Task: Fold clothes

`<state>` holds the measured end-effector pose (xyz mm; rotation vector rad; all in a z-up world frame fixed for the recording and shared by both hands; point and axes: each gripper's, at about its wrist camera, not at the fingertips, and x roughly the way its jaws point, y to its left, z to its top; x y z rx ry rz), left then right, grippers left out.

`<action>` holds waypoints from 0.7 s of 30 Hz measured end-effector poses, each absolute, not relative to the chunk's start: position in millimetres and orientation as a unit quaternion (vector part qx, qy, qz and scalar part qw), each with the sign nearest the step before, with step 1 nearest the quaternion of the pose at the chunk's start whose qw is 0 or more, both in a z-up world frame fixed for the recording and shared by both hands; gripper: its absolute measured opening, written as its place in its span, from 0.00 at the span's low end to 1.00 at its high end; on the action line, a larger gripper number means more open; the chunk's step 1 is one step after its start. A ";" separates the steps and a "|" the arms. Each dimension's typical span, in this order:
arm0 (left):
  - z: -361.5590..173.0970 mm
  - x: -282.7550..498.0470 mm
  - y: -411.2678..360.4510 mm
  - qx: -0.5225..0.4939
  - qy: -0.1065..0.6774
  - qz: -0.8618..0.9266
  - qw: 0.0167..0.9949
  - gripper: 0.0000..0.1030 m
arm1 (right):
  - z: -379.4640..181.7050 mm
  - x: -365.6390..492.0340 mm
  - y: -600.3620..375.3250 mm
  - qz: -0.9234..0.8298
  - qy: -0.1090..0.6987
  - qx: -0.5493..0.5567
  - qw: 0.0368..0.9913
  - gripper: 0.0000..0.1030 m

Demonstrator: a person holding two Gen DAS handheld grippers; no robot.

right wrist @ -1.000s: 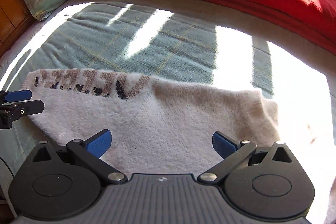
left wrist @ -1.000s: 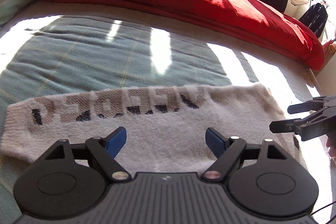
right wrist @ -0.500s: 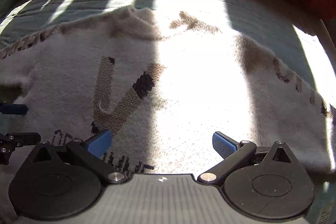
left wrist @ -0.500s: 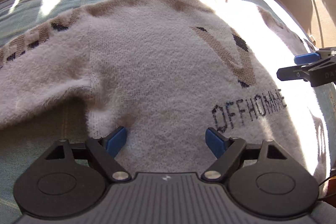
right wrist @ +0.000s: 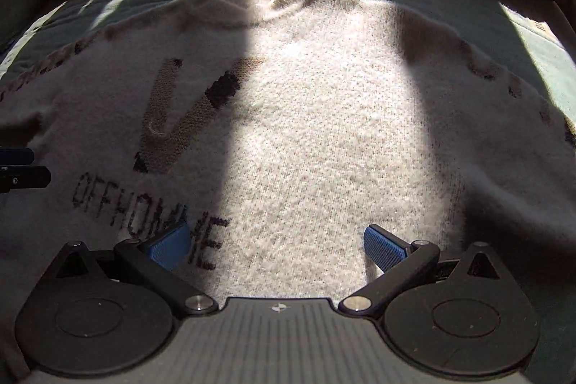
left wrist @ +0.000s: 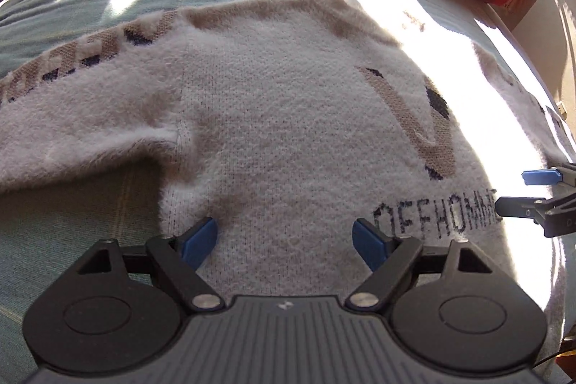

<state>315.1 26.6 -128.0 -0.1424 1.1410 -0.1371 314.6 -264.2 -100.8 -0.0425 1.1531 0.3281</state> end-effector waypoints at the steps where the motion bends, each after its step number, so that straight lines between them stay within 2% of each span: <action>1: -131.7 313.6 25.9 -0.064 0.536 -0.065 0.839 0.81 | -102.6 313.1 -264.5 0.153 0.539 -0.019 0.828 1.00; 9: -131.7 311.3 17.0 -0.014 0.542 -0.095 0.835 0.85 | -113.3 309.6 -252.7 0.106 0.524 -0.026 0.845 1.00; 14: -136.3 310.9 9.7 -0.001 0.541 -0.097 0.835 0.93 | -115.8 309.5 -249.9 0.089 0.522 -0.028 0.848 1.00; 21: -130.4 291.3 4.1 0.019 0.518 -0.077 0.852 0.94 | -110.3 306.0 -250.6 0.084 0.533 -0.028 0.841 1.00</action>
